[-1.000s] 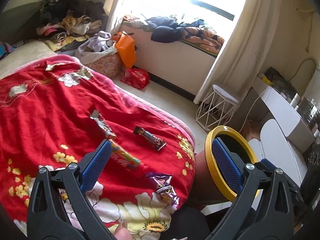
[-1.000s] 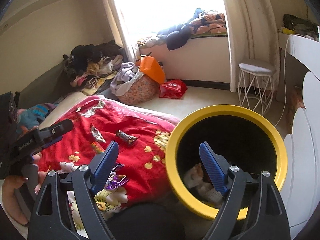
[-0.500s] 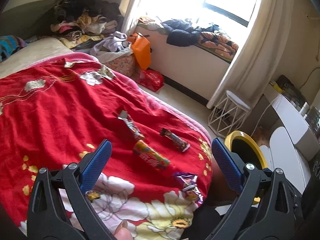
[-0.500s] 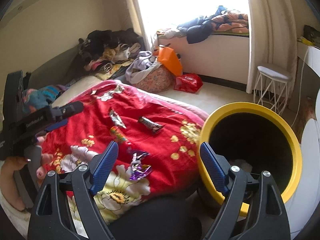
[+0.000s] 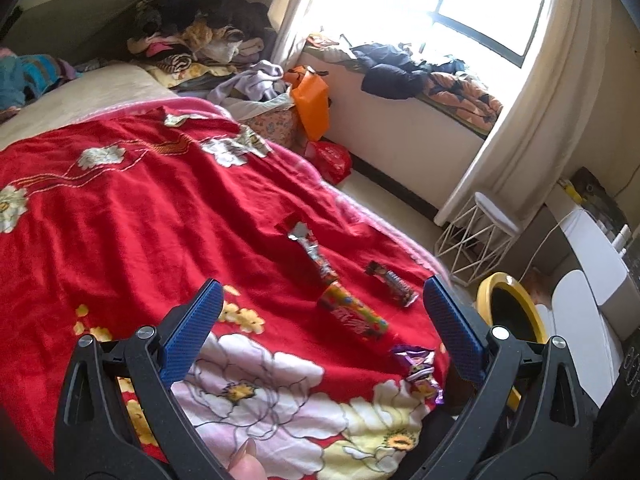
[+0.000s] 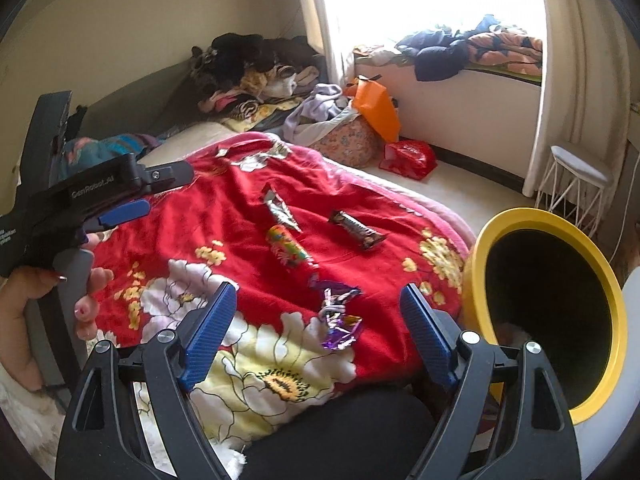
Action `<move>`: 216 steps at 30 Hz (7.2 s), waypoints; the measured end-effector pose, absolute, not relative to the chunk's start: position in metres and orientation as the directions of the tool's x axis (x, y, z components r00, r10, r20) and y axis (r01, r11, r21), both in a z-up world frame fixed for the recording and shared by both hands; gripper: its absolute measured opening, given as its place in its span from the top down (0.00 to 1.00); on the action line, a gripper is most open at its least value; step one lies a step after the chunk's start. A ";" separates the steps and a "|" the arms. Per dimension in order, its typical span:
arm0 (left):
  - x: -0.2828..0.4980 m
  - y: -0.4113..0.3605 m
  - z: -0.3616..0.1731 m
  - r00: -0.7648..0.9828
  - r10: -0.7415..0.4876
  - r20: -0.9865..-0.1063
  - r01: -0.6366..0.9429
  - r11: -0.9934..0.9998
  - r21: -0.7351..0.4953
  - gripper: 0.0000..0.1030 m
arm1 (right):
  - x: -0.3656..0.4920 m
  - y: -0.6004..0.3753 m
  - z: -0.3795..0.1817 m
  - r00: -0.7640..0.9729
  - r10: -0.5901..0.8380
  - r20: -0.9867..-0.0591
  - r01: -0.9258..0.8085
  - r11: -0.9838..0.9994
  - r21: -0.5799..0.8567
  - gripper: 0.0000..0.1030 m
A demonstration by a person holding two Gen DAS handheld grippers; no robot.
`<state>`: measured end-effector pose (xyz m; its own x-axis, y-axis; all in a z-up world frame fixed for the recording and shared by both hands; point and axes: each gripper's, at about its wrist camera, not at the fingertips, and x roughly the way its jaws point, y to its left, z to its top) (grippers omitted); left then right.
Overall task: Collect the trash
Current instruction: 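Move both open tools back over the remaining trash on the bed, then grasp the red candy tube with the left tool while the right tool grasps the purple wrapper, then carry the red tube with the left tool while the right tool carries the purple wrapper over the bin, then open the left tool to drop the red tube while the right tool drops the purple wrapper into the bin, then move both open tools back over the last candy bars on the bed, then grasp the silver-red wrapper with the left tool while the right tool grasps the brown Energy bar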
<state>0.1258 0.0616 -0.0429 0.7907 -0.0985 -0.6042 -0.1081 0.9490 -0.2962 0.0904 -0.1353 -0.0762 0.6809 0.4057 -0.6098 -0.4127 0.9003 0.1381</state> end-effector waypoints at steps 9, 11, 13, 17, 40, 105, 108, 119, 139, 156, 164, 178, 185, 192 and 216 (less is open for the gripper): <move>0.132 0.071 -0.069 0.740 -0.090 -0.666 -0.150 0.944 -0.295 0.11 | 0.105 -0.127 -0.097 0.640 0.380 -0.667 -0.402 0.906 0.131 0.21; 0.133 0.069 -0.075 0.730 -0.098 -0.676 -0.150 0.943 -0.298 0.11 | 0.110 -0.127 -0.103 0.630 0.363 -0.686 -0.387 0.913 0.127 0.22; 0.135 0.067 -0.081 0.717 -0.113 -0.688 -0.145 0.941 -0.306 0.13 | 0.115 -0.129 -0.108 0.617 0.366 -0.696 -0.381 0.913 0.142 0.22; 0.142 0.061 -0.089 0.696 -0.141 -0.704 -0.132 0.939 -0.319 0.24 | 0.126 -0.131 -0.119 0.583 0.371 -0.723 -0.373 0.913 0.168 0.31; 0.202 0.017 -0.128 0.562 -0.279 -0.779 -0.125 0.902 -0.413 0.47 | 0.149 -0.124 -0.149 0.461 0.382 -0.800 -0.421 0.889 0.182 0.84; 0.135 0.033 -0.059 0.709 -0.224 -0.668 -0.007 0.946 -0.325 0.72 | 0.110 -0.144 -0.077 0.609 0.455 -0.650 -0.428 0.878 0.213 0.90; 0.134 0.029 -0.056 0.714 -0.232 -0.661 0.006 0.945 -0.326 0.72 | 0.109 -0.149 -0.073 0.620 0.452 -0.641 -0.417 0.882 0.219 0.90; 0.131 0.009 -0.043 0.724 -0.276 -0.632 0.067 0.940 -0.334 0.72 | 0.107 -0.178 -0.060 0.676 0.419 -0.607 -0.361 0.906 0.224 0.90; 0.137 -0.055 -0.031 0.696 -0.376 -0.612 0.214 0.922 -0.323 0.72 | 0.119 -0.262 -0.060 0.753 0.292 -0.589 -0.154 0.950 0.273 0.90; 0.167 -0.160 -0.050 0.596 -0.470 -0.651 0.385 0.879 -0.281 0.72 | 0.128 -0.360 -0.098 0.745 0.155 -0.649 0.089 0.941 0.327 0.89; 0.191 -0.182 -0.073 0.518 -0.528 -0.673 0.420 0.842 -0.337 0.59 | 0.131 -0.386 -0.116 0.731 0.180 -0.659 0.145 0.902 0.407 0.68; 0.193 -0.125 -0.063 0.669 -0.423 -0.611 0.318 0.906 -0.279 0.24 | 0.133 -0.337 -0.090 0.782 0.193 -0.593 0.008 0.948 0.319 0.44; 0.195 -0.068 -0.057 0.745 -0.287 -0.602 0.183 0.956 -0.230 0.23 | 0.145 -0.274 -0.078 0.758 0.283 -0.588 -0.154 0.953 0.261 0.41; 0.203 -0.007 -0.057 0.766 -0.193 -0.613 0.042 0.967 -0.252 0.20 | 0.169 -0.203 -0.081 0.690 0.364 -0.626 -0.314 0.929 0.194 0.41; 0.254 0.072 -0.129 0.648 -0.185 -0.739 -0.164 0.914 -0.372 0.38 | 0.272 -0.103 -0.166 0.514 0.286 -0.809 -0.392 0.917 0.074 0.67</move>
